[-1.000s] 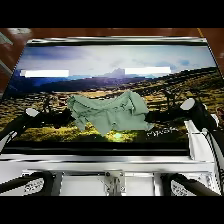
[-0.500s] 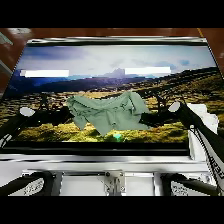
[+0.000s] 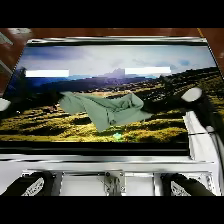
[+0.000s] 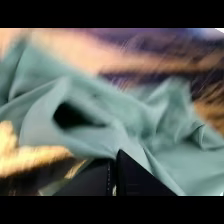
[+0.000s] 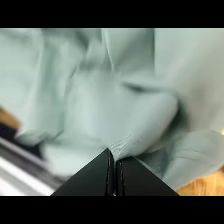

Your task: Fold the shirts.

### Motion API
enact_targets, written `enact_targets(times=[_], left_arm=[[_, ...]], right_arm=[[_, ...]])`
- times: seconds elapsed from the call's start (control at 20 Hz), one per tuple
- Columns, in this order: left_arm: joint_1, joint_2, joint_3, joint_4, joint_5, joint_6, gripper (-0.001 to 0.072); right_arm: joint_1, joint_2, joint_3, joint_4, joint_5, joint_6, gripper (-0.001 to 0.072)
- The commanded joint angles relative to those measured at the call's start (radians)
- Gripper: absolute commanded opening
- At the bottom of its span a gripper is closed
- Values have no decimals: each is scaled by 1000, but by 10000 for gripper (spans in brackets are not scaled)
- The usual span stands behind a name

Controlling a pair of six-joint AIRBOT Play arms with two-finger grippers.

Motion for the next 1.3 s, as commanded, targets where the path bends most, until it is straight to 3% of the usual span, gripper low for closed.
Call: enact_targets(times=[0.0,0.1,0.25,0.3,0.5,0.75,0.9,1.05,1.15,1.25], left_arm=[[93,182,298,-1,31,31,39],[197,238,515,60,41,23,38],[345,255,748,323,-119,-176,37],[381,255,796,336,-195,-203,38],[395,303,863,191,-204,-164,40],[396,365,875,183,-231,-164,40],[397,358,864,249,-441,-165,38],[397,364,839,314,-629,-167,39],[397,394,840,288,-600,-166,39],[397,444,840,212,-491,-154,40]], right_arm=[[-87,229,264,10,-48,-18,64],[-178,327,433,-72,-122,64,64],[-275,389,591,-187,-24,148,64],[-291,394,622,-185,36,147,64],[-291,394,688,-64,92,140,64],[-292,394,778,-26,140,147,64],[-292,393,795,-95,313,208,64],[-292,386,795,-143,555,193,64],[-291,395,795,-81,618,149,65],[-292,423,795,63,591,44,64]])
